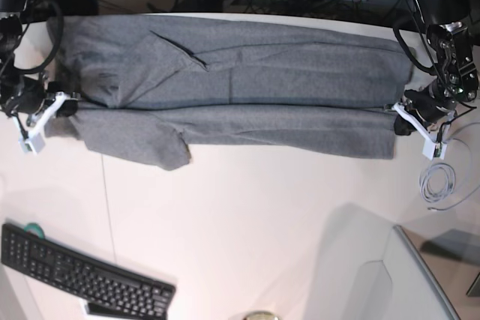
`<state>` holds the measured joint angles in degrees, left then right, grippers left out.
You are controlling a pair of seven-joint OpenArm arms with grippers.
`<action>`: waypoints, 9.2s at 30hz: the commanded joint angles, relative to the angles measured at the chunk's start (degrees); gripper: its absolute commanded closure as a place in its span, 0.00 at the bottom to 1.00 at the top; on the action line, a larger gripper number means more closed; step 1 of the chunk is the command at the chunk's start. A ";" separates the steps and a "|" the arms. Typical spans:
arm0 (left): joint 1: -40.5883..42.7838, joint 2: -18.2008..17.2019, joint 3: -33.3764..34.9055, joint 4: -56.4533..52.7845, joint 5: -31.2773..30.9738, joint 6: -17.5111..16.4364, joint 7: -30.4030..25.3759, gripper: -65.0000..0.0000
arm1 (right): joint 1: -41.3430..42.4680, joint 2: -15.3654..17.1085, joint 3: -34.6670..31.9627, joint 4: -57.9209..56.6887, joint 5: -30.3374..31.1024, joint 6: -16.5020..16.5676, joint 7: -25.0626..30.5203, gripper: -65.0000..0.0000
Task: Layout the t-shirt on the table in an organized manner, then fold the t-shirt properly
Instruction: 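Fold the held shirt side over the body with both grippers, then lower the folded edge onto the shirt and smooth it with both grippers, then release the shirt and move the right gripper to the shirt end, then grasp the shirt end with the right gripper and the other end with left, then lift the shirt end with the left gripper and fold it toward the right gripper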
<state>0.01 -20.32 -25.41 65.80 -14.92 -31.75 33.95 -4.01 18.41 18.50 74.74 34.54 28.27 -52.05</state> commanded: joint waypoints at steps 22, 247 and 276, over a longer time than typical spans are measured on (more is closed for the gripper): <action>3.90 0.32 -0.31 2.38 -0.16 -0.03 -0.33 1.00 | 0.71 1.23 0.09 -1.82 0.49 -0.01 0.93 1.00; 16.12 7.17 -24.75 10.82 -7.90 -8.25 -2.09 0.21 | 7.13 -2.63 -37.45 6.80 10.60 -7.30 -0.04 0.97; 9.44 2.43 -17.54 -6.77 -10.18 -8.25 -11.41 1.00 | 7.04 -3.07 -37.45 6.71 10.60 -7.30 -0.04 0.97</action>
<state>9.72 -16.10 -42.22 57.78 -23.83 -40.36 24.62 2.17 15.05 -19.22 80.51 44.12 20.75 -52.88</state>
